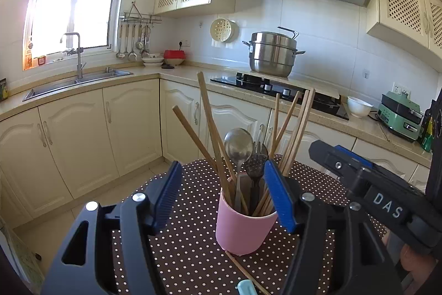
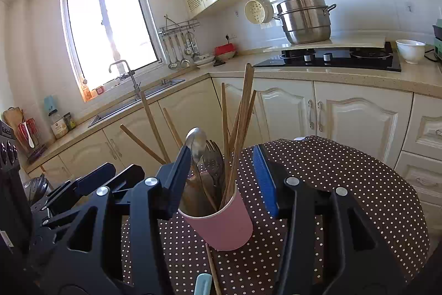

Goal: Organize utensils
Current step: 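Lower both open grippers to the mint-green spatula and last chopstick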

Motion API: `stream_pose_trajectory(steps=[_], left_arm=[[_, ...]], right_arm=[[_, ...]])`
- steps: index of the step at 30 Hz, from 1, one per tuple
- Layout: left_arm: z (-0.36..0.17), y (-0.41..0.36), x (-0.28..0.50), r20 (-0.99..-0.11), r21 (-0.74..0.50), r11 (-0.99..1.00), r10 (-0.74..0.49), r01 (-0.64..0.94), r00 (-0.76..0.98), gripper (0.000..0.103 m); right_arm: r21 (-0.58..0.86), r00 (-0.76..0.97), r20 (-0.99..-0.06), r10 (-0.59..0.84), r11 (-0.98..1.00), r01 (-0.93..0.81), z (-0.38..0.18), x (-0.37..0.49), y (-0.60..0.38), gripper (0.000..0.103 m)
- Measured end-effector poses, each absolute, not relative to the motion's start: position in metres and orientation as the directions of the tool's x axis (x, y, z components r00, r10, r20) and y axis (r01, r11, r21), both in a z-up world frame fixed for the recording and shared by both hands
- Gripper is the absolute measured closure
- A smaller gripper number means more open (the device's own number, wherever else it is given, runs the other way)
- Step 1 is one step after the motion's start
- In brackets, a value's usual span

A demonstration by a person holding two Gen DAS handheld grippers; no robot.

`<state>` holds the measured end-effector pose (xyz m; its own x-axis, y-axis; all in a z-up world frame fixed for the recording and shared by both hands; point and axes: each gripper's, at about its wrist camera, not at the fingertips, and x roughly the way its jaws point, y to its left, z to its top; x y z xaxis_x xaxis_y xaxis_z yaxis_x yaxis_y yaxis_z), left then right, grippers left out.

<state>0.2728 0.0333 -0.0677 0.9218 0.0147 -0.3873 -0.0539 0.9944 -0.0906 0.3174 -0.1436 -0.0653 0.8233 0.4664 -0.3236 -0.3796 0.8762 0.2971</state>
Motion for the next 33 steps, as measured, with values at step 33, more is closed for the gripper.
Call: stream_pose_trajectory(steps=[33], left_arm=[[-0.105,-0.013,0.238,-0.615,-0.073,0.996,-0.092,0.060,0.783,0.036]], right_arm=[[0.293,0.774,-0.479,0.414,0.907,-0.304,-0.090,0.267,-0.192,0.046]])
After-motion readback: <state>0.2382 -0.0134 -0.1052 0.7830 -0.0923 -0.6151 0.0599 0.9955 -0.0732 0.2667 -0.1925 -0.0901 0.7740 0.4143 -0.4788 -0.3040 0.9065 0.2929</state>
